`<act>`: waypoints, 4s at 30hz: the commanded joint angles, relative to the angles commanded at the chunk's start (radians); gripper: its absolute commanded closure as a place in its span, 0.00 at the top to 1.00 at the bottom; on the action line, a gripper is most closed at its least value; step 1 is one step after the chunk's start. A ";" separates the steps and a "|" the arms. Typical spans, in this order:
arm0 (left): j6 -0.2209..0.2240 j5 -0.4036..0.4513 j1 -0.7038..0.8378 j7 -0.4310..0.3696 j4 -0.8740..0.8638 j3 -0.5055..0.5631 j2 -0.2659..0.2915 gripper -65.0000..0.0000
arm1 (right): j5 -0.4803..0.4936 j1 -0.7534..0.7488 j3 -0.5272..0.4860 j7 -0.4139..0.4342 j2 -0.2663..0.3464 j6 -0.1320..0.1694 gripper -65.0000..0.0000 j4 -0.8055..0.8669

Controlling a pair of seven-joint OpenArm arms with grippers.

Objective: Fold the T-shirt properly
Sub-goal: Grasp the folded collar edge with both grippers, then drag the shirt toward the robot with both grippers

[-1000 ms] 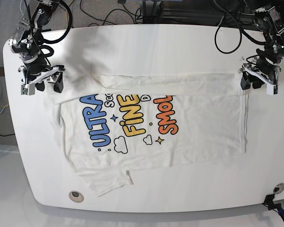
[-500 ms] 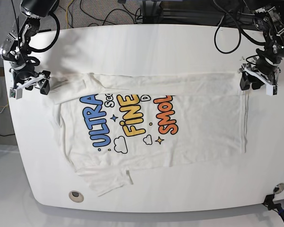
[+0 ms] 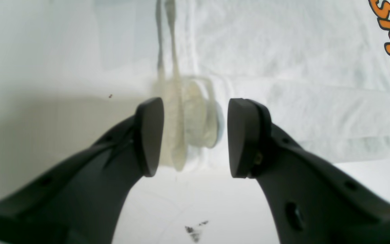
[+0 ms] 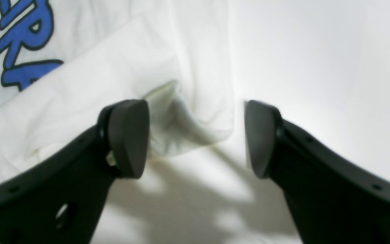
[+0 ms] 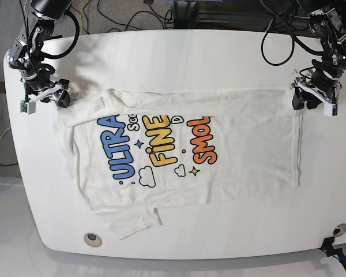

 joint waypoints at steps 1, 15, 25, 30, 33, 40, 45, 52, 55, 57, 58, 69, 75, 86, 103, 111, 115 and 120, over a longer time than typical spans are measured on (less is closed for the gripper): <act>0.000 0.000 0.000 0.000 0.000 0.000 0.000 0.44 | 0.000 0.000 0.000 0.000 -0.003 0.000 0.66 0.000; -0.014 -0.003 0.002 0.000 0.000 0.000 0.000 0.44 | -0.006 0.000 0.000 0.000 -0.005 0.000 0.30 0.000; -0.071 -0.005 0.005 0.000 0.000 -0.003 0.000 0.44 | -0.008 0.000 0.000 0.000 -0.006 0.000 0.00 0.000; -0.071 -0.005 0.026 0.000 0.000 -0.005 0.000 0.44 | -0.008 0.000 0.000 0.000 -0.006 0.000 0.00 0.000; -0.071 0.000 0.031 0.000 -0.006 -0.005 0.000 0.44 | -0.008 0.000 0.000 0.000 -0.006 0.000 0.00 0.000; -0.066 0.005 0.029 0.000 -0.023 -0.003 0.000 0.44 | -0.008 0.000 -0.002 0.000 -0.006 0.000 0.00 0.000; -0.069 0.005 0.028 0.000 -0.120 -0.002 0.000 0.44 | -0.006 0.000 -0.002 0.000 -0.006 0.000 0.00 0.000; -0.069 0.005 0.028 0.000 -0.141 0.002 0.002 0.44 | -0.006 0.000 -0.003 0.000 -0.006 0.000 0.00 0.000; -0.069 0.005 0.031 0.000 -0.141 0.028 0.000 0.43 | -0.006 0.000 -0.003 0.000 -0.006 0.000 0.00 0.000; -0.069 0.005 0.031 0.000 -0.141 0.029 0.000 0.42 | -0.006 0.000 -0.003 0.000 -0.006 0.000 0.00 0.000; -0.069 0.005 0.031 0.000 -0.141 0.029 0.000 0.41 | -0.006 0.000 -0.003 0.000 -0.006 0.000 0.00 0.000; -0.066 0.005 0.029 -0.002 -0.140 0.029 0.000 0.00 | -0.005 -0.002 -0.003 0.000 -0.006 0.000 0.00 0.003; -0.069 0.005 0.031 -0.002 -0.138 0.031 -0.003 0.00 | -0.002 -0.037 -0.003 -0.009 -0.008 0.000 0.00 0.009; -0.069 0.002 0.068 0.107 -0.137 0.026 -0.127 0.00 | -0.003 -0.247 0.000 -0.034 -0.109 -0.002 0.00 0.158; -0.071 -0.002 0.288 0.109 -0.127 0.029 -0.133 0.00 | -0.009 -0.473 0.002 -0.034 -0.114 -0.002 0.00 0.216; -0.071 0.003 0.339 0.141 -0.008 0.031 -0.132 0.00 | -0.011 -0.473 0.002 -0.034 -0.084 -0.003 0.00 0.215; -0.071 0.003 0.339 0.141 -0.008 0.031 -0.135 0.00 | -0.011 -0.473 0.002 -0.034 -0.074 -0.003 0.00 0.215; -0.071 0.003 0.339 0.141 -0.008 0.031 -0.138 0.00 | -0.011 -0.473 -0.002 -0.034 -0.077 -0.003 0.00 0.215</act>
